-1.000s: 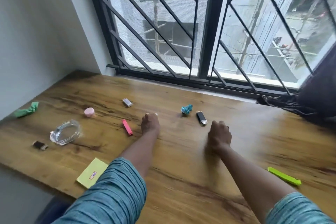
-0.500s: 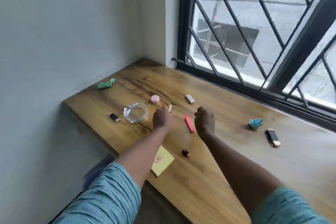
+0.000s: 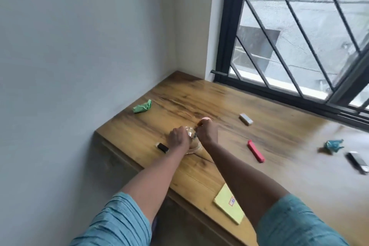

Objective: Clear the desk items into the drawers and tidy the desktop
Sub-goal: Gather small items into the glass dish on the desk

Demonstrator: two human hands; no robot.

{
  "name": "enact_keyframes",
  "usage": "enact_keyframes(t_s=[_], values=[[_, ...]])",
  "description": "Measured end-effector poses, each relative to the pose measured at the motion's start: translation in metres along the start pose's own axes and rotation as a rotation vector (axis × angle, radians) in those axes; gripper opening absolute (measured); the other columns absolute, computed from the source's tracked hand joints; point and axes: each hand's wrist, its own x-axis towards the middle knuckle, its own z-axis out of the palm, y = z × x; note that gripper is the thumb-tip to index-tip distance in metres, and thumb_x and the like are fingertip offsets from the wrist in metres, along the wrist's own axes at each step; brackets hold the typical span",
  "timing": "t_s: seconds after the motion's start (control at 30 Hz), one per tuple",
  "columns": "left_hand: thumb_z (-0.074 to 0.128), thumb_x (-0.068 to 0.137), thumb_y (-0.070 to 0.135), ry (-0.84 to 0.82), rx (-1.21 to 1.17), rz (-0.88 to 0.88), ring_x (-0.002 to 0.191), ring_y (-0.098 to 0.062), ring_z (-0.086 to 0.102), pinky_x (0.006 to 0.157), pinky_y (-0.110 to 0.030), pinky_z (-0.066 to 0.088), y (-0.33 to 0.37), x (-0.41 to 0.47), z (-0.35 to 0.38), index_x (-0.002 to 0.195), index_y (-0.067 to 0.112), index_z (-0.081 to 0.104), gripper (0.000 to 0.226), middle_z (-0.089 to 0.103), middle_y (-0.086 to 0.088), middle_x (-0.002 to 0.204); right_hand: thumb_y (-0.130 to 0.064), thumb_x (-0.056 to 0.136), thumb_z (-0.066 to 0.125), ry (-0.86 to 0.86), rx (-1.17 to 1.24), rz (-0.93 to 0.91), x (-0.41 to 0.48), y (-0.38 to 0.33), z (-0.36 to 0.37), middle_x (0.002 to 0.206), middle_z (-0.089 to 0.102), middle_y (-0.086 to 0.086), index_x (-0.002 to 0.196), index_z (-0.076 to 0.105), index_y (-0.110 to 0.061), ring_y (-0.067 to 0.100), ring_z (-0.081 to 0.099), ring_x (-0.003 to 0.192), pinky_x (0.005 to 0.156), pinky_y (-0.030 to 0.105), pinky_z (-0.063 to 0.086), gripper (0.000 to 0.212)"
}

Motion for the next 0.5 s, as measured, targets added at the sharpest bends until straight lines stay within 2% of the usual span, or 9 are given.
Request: enact_keyframes(t_s=[0.17, 0.3, 0.4, 0.5], values=[[0.056, 0.09, 0.02, 0.021, 0.127, 0.084, 0.107, -0.025, 0.06, 0.102, -0.044, 0.033, -0.006, 0.01, 0.007, 0.098, 0.017, 0.067, 0.015, 0.069, -0.006, 0.107, -0.003, 0.088, 0.051, -0.003, -0.176, -0.007, -0.003, -0.004, 0.011, 0.104, 0.064, 0.024, 0.098, 0.063, 0.005, 0.036, 0.061, 0.096, 0.073, 0.032, 0.047, 0.018], [0.051, 0.093, 0.016, 0.01, 0.207, 0.13, 0.114, -0.024, 0.055, 0.107, -0.048, 0.027, -0.004, 0.012, -0.001, 0.103, 0.019, 0.067, 0.02, 0.067, -0.004, 0.113, 0.007, 0.086, 0.04, -0.011, -0.289, -0.067, -0.007, -0.009, 0.014, 0.108, 0.061, 0.026, 0.104, 0.06, 0.007, 0.039, 0.06, 0.1, 0.072, 0.037, 0.046, 0.027], [0.038, 0.096, 0.008, -0.009, 0.23, 0.124, 0.121, -0.025, 0.05, 0.109, -0.049, 0.023, -0.001, 0.012, -0.007, 0.11, 0.018, 0.065, 0.032, 0.064, -0.005, 0.119, 0.007, 0.088, 0.037, -0.038, -0.309, -0.071, -0.011, -0.009, 0.018, 0.106, 0.061, 0.027, 0.103, 0.061, 0.004, 0.04, 0.061, 0.098, 0.073, 0.038, 0.046, 0.028], [0.035, 0.097, 0.008, -0.015, 0.231, 0.116, 0.123, -0.025, 0.048, 0.108, -0.049, 0.022, -0.003, 0.009, -0.009, 0.111, 0.019, 0.065, 0.034, 0.063, -0.005, 0.121, 0.006, 0.089, 0.036, -0.056, -0.273, -0.039, -0.015, -0.008, 0.022, 0.102, 0.061, 0.029, 0.1, 0.062, 0.003, 0.04, 0.06, 0.095, 0.071, 0.038, 0.043, 0.028]])
